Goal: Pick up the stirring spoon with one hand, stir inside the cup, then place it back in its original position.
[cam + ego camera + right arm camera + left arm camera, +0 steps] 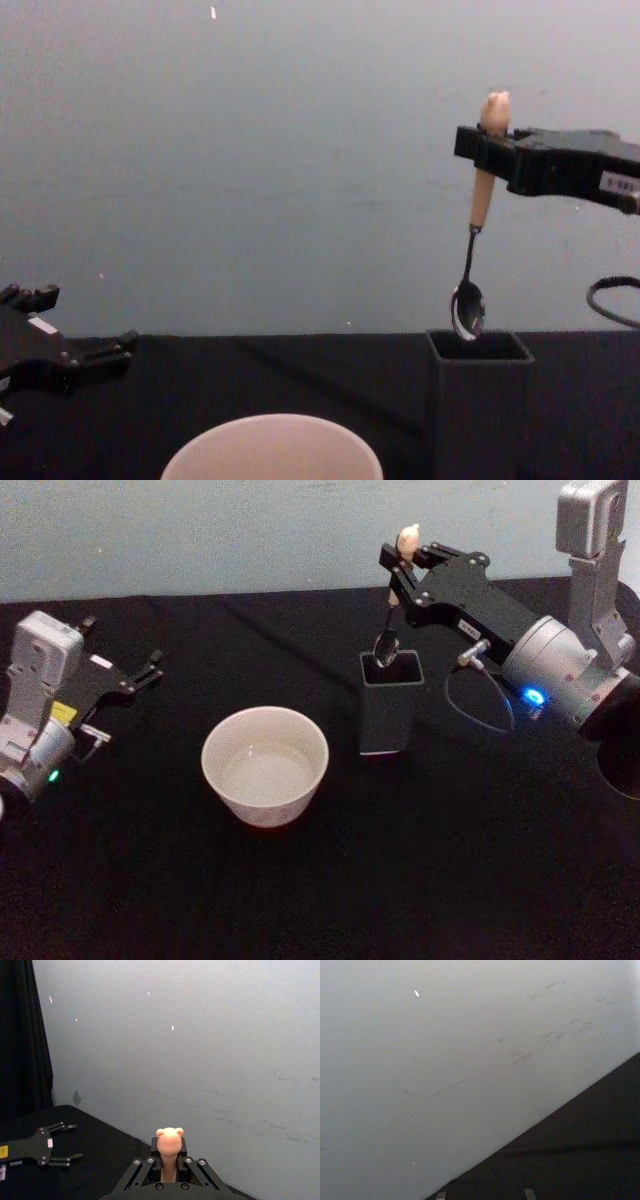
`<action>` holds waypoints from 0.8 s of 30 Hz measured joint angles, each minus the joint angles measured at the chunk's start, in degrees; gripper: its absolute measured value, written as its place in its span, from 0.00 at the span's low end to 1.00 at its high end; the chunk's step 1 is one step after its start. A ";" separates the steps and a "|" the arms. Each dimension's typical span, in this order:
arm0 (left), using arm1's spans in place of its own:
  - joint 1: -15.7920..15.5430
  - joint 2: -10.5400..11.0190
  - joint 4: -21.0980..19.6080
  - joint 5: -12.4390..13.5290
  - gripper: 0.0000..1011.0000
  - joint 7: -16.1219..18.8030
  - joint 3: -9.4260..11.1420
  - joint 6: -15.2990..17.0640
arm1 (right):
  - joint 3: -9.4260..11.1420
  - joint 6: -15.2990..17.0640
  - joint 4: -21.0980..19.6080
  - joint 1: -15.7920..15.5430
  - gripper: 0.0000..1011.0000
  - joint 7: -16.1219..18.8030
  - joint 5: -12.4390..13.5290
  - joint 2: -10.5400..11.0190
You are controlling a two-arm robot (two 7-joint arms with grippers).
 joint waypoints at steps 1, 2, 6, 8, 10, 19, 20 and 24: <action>0.00 0.00 0.00 0.00 0.99 0.00 0.00 0.00 | 0.03 -0.14 -0.22 0.00 0.16 0.11 0.16 0.03; 0.00 0.00 0.00 0.00 0.99 0.00 0.00 0.00 | 0.03 -0.21 -0.32 0.00 0.16 0.18 0.25 0.03; 0.00 0.00 0.00 0.00 0.99 0.00 0.00 0.00 | -0.18 -0.53 -0.62 0.20 0.16 0.68 0.82 0.00; 0.00 0.00 0.00 0.00 0.99 0.00 0.00 0.00 | -0.54 -0.63 -0.63 0.54 0.16 1.06 1.16 -0.08; 0.00 0.00 0.00 0.00 0.99 0.00 0.00 0.00 | -0.81 -0.68 -0.60 0.76 0.16 1.32 1.41 -0.15; 0.00 0.00 0.00 0.00 0.99 0.00 0.00 0.00 | -3.65 -1.05 0.87 2.26 0.16 3.25 2.42 -0.67; 0.00 0.00 0.00 0.00 0.99 0.00 0.00 0.00 | -4.00 -1.14 1.03 2.37 0.16 3.47 2.42 -0.73; 0.00 0.00 0.00 0.00 0.99 0.00 0.00 0.00 | -6.21 -1.54 2.10 2.89 0.16 4.59 2.39 -1.20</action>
